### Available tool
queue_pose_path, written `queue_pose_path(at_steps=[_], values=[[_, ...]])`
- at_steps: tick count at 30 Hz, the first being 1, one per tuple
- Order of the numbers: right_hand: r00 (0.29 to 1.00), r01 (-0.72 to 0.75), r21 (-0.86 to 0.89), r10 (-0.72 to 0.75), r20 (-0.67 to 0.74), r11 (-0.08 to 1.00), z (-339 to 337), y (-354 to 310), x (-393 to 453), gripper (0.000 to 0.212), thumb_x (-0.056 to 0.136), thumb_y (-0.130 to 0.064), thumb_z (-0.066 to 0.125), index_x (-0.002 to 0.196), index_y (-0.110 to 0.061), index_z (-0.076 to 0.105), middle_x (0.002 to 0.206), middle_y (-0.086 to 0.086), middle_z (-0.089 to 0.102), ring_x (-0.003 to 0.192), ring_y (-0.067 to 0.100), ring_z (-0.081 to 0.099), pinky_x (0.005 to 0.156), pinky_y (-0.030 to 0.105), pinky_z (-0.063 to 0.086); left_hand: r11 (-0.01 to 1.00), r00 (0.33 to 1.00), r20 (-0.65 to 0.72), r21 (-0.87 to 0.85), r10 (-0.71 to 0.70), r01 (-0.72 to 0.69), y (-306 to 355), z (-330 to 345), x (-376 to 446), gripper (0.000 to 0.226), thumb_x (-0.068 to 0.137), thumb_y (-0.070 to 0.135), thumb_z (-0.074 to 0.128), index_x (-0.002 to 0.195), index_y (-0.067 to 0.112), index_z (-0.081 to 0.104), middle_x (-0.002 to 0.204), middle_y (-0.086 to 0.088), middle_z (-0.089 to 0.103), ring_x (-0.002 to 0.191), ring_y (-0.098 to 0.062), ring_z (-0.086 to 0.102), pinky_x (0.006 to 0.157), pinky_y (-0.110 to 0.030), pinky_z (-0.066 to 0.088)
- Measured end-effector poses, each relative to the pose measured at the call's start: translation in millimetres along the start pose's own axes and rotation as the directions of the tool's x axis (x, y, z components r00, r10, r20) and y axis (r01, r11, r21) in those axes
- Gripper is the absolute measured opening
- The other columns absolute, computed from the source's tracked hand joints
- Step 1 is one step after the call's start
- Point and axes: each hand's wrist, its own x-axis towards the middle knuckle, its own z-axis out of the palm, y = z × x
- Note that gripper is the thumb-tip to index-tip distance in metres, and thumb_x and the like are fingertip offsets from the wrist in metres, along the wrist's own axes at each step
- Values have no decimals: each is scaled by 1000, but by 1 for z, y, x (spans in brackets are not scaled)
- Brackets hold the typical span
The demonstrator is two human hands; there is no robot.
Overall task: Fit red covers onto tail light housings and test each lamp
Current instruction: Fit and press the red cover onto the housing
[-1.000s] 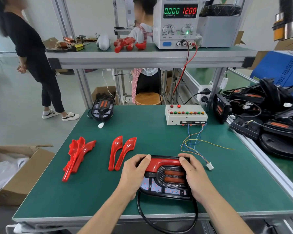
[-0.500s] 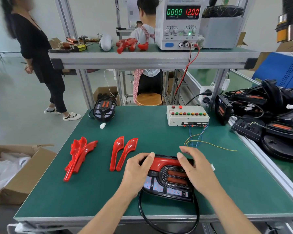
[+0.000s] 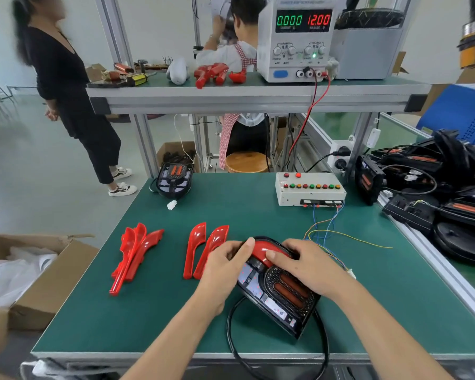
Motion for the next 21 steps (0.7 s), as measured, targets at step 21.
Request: queue_pose_path(at_steps=[21], values=[[992, -119, 143, 112, 62, 982, 5, -7, 14, 52, 94, -69, 50, 91, -22, 73, 81, -8, 77, 72, 5, 71, 65, 20, 52, 936, 977, 96, -281, -192, 211, 11, 21, 21, 29, 100, 22, 66, 103, -6, 69, 100, -27, 74, 84, -37, 74, 73, -42, 62]])
